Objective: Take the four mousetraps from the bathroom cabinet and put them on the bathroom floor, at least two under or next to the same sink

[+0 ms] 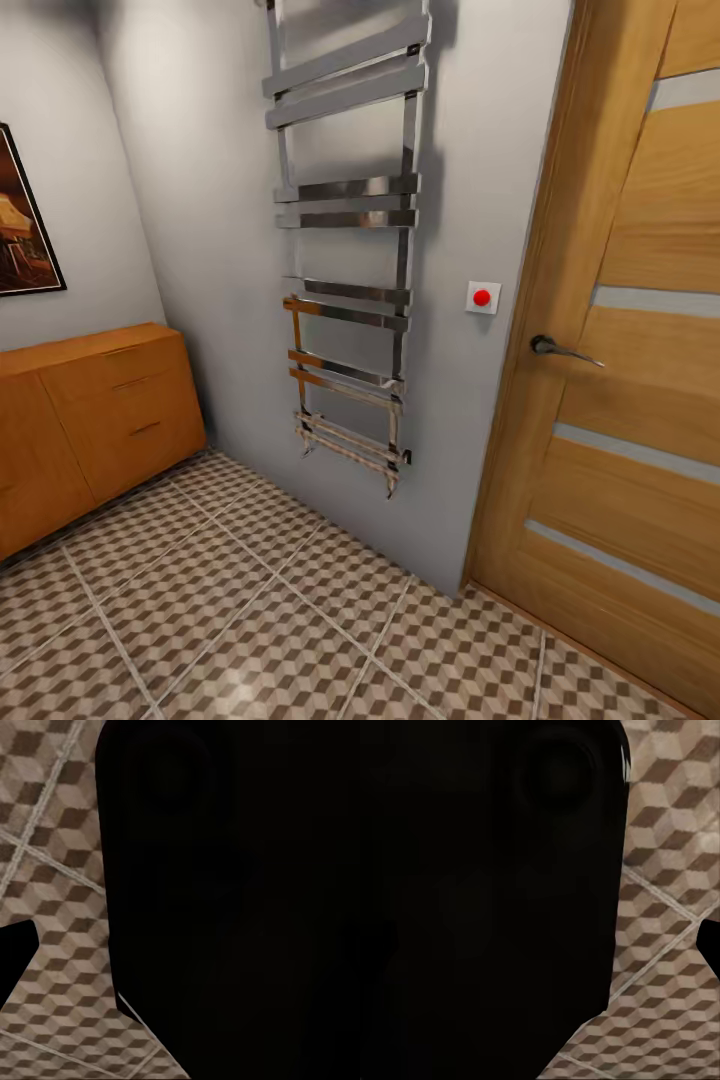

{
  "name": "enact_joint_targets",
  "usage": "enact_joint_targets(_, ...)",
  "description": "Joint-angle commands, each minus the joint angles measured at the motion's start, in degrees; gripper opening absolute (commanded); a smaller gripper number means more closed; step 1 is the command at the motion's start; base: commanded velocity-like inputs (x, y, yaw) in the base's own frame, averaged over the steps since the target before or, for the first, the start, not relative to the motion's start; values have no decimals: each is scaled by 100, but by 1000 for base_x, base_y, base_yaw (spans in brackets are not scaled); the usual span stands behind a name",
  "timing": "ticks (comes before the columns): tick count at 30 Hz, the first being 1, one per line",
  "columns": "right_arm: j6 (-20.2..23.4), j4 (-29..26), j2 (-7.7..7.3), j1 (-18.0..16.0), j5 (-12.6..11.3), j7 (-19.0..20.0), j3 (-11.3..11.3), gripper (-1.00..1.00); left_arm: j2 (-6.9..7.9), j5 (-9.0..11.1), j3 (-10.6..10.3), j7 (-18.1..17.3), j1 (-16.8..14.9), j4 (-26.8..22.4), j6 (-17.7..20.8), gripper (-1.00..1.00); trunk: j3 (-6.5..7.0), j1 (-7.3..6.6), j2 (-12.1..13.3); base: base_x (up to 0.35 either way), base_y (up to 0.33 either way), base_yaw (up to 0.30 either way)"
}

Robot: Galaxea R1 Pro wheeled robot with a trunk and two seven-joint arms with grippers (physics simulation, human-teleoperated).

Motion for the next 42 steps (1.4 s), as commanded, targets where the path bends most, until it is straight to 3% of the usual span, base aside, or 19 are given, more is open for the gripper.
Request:
enact_joint_targets(1, 0, 0, 0, 0, 0, 0, 0, 100, 0, 0, 0, 0, 0, 0, 0, 100, -3, 0, -3, 0, 0, 0)
enact_joint_targets(6, -35, -44, -6, -9, -17, 9, -11, 100, -49, -36, -9, 12, -148, -61, -28, 100, -3, 0, -3, 0, 0, 0)
enact_joint_targets(17, -288, -292, -19, -244, -35, -12, -8, 100, 3, -22, 7, 9, -61, -296, -106, 100, -3, 0, -3, 0, 0, 0)
enact_joint_targets(31, -737, -472, -23, -288, 6, 5, 43, 100, 9, -18, 7, 9, -50, -372, -122, 100, -4, 0, -3, 0, 0, 3)
enact_joint_targets(42, -861, -471, -20, -290, 17, -31, 45, 100, 9, -18, 4, 9, -45, -369, -123, 100, -32, 0, -3, 0, 0, 191)
